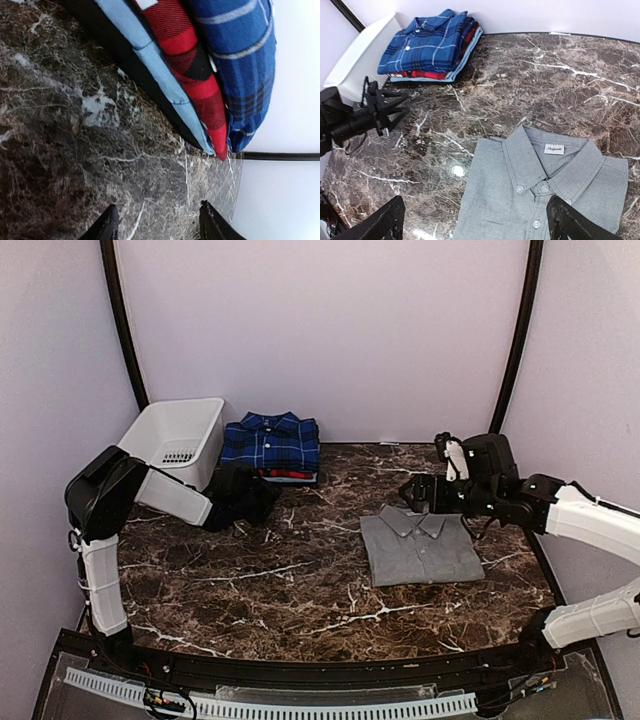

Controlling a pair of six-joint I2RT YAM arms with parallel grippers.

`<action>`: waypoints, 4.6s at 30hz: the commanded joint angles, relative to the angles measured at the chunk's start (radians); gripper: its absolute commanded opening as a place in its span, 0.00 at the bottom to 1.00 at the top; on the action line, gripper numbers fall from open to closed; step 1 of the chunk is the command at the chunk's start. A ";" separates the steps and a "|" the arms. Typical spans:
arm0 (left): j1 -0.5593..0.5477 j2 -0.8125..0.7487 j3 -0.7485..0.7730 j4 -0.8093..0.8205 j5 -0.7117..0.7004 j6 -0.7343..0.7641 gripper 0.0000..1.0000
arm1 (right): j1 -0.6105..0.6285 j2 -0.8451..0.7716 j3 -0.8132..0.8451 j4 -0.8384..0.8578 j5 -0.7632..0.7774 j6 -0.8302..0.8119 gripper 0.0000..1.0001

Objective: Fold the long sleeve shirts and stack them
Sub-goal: Move the square-folded shirt to the center of the board, then pick up the square-folded shirt from the center of the board.

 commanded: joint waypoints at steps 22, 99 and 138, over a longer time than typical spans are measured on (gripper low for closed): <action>0.057 0.299 0.280 0.069 -0.172 -0.234 0.30 | -0.003 -0.232 0.040 0.038 -0.022 -0.064 0.95; -0.418 -0.164 -0.216 -0.035 -0.108 -0.210 0.03 | -0.080 -0.050 -0.066 -0.006 0.029 -0.021 0.96; -0.513 0.229 0.614 -0.682 0.006 0.364 0.53 | -0.586 0.165 -0.267 0.122 -0.224 0.000 0.93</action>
